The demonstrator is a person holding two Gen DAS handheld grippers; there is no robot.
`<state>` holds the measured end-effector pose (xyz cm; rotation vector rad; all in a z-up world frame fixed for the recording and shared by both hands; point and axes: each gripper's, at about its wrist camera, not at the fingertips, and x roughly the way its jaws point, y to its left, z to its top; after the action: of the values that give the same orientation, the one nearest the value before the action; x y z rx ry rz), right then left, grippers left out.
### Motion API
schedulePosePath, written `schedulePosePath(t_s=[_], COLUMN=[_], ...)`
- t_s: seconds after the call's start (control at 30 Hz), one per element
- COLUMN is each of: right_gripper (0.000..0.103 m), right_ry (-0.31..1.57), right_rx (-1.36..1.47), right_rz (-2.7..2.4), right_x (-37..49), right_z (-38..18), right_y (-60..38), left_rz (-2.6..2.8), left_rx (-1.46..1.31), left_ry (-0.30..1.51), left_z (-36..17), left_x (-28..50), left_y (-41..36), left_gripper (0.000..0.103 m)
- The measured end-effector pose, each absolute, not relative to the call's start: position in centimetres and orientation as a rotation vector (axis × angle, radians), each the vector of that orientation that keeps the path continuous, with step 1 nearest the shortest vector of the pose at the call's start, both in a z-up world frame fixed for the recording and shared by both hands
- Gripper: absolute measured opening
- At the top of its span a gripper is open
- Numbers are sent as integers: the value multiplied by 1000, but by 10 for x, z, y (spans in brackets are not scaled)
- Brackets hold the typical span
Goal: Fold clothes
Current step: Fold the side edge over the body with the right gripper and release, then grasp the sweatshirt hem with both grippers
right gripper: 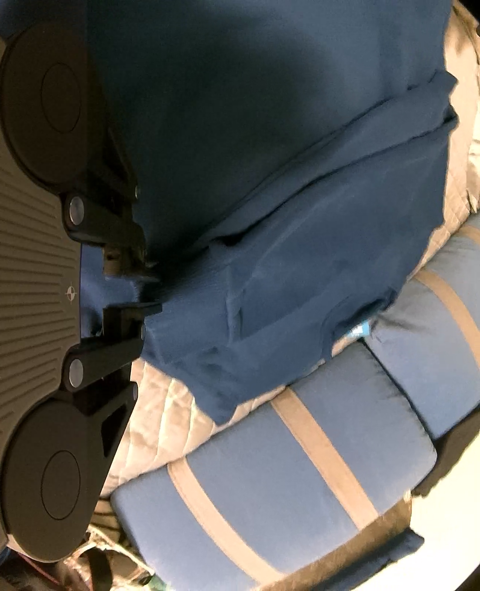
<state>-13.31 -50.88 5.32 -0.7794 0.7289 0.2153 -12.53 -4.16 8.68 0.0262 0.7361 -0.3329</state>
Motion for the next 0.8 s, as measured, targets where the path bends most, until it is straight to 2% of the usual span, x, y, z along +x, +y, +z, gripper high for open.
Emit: schedulePosePath(t_s=[0.03,0.1,0.13,0.2,0.27,0.53,0.8], right_gripper=[29,67,72,90,100,103,103], right_ry=[713,676,654,618,593,525,597], right_rx=[-765,-738,-708,-642,-563,-210,-138], right_rz=[194,153,141,121,110,172,184], right_x=[-137,-144,-150,-162,-173,-226,-274], right_z=[58,69,77,93,109,167,184], right_y=[-510,-513,-515,-521,-528,-558,-580], left_rz=[-336,-346,-352,-361,-369,-384,-300], left_rx=[14,-19,-38,-71,-103,-69,29], left_ry=[740,751,755,755,752,732,659], left_z=[88,91,93,97,103,139,193], left_x=[-128,-132,-135,-140,-146,-164,-188], left_y=[-41,-39,-38,-34,-31,-12,27], left_gripper=[72,72,72,72,72,72,72])
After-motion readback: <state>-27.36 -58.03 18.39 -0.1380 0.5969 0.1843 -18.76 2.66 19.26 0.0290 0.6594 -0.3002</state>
